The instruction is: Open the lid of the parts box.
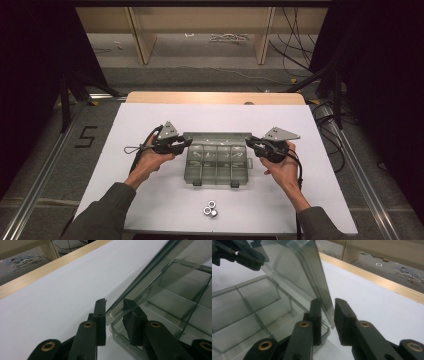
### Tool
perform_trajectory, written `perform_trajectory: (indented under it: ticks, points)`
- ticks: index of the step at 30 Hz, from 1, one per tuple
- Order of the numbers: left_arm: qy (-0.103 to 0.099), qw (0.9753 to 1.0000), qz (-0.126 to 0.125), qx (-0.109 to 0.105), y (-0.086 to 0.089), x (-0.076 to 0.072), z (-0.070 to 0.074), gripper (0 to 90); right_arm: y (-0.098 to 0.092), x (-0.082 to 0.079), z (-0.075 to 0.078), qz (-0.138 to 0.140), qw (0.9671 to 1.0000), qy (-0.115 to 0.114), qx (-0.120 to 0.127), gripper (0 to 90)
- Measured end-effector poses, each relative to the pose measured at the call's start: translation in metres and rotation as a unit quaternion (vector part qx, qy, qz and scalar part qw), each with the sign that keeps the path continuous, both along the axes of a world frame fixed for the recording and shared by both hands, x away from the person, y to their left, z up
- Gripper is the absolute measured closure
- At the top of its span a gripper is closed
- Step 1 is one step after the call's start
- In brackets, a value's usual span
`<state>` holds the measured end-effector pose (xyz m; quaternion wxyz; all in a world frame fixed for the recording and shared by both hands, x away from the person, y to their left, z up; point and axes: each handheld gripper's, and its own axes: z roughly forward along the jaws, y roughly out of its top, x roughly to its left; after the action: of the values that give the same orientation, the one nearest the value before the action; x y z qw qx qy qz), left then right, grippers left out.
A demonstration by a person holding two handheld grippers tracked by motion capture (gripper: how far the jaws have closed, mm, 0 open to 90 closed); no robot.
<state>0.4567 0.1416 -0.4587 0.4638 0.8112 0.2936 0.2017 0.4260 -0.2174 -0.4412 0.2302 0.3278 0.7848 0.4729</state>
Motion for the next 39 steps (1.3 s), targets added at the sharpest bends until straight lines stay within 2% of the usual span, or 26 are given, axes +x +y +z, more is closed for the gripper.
perform_trajectory:
  ticks: [6,8,9,14,15,16,19,24,27,30,32,34,36,37,38,39]
  points:
    - [0.0,0.9999,0.008,-0.011,0.0,0.002,0.0,73.6,0.002,0.007,0.001,-0.009,0.9999,-0.001,0.008,79.6]
    - [0.003,1.0,0.002,-0.005,0.001,0.003,0.0,73.7,0.003,0.01,0.0,-0.01,0.9998,-0.002,0.015,79.8]
    - [0.003,0.9999,0.007,-0.013,0.001,0.003,-0.001,74.0,0.002,0.011,0.0,-0.01,0.9999,-0.001,0.013,79.9]
    - [0.002,0.9998,0.014,-0.016,0.001,0.005,-0.002,74.1,0.003,0.017,-0.002,-0.015,0.9995,0.0,0.027,80.2]
    - [0.003,0.9998,0.014,-0.016,0.001,0.006,-0.002,74.2,0.003,0.018,-0.003,-0.02,0.9995,-0.003,0.025,80.2]
    - [0.004,0.9997,0.017,-0.018,0.0,0.006,-0.002,74.8,0.003,0.018,-0.003,-0.019,0.9996,0.004,0.022,80.2]
    - [0.007,0.9994,0.023,-0.024,0.0,0.007,-0.003,74.7,0.004,0.022,-0.004,-0.024,0.9993,0.001,0.028,80.2]
    - [0.002,0.9997,0.017,-0.014,0.0,0.01,-0.002,74.6,0.004,0.027,-0.004,-0.028,0.9992,0.008,0.028,80.4]
    - [0.006,0.9993,0.027,-0.024,-0.001,0.011,-0.003,74.4,0.005,0.03,-0.006,-0.035,0.9987,0.002,0.036,80.6]
    - [0.014,0.9992,0.032,-0.021,-0.001,0.012,-0.003,73.8,0.005,0.034,-0.007,-0.04,0.9985,0.008,0.037,80.3]
    - [0.014,0.9987,0.038,-0.031,-0.002,0.013,-0.004,73.6,0.006,0.035,-0.008,-0.041,0.9982,0.005,0.043,80.4]
    - [0.017,0.9988,0.036,-0.03,-0.002,0.014,-0.004,73.2,0.006,0.037,-0.007,-0.045,0.9983,0.01,0.037,79.9]
    - [0.022,0.9983,0.044,-0.03,-0.003,0.014,-0.004,73.1,0.007,0.04,-0.009,-0.052,0.9976,0.009,0.044,79.6]
    - [0.021,0.9989,0.039,-0.016,-0.001,0.015,-0.003,72.8,0.007,0.04,-0.01,-0.052,0.9976,0.008,0.044,79.6]
    - [0.022,0.9982,0.046,-0.031,-0.003,0.015,-0.004,72.4,0.007,0.04,-0.01,-0.051,0.9977,0.016,0.043,79.4]
    - [0.024,0.9981,0.047,-0.033,-0.003,0.015,-0.004,71.9,0.008,0.041,-0.011,-0.056,0.9974,0.018,0.043,79.1]
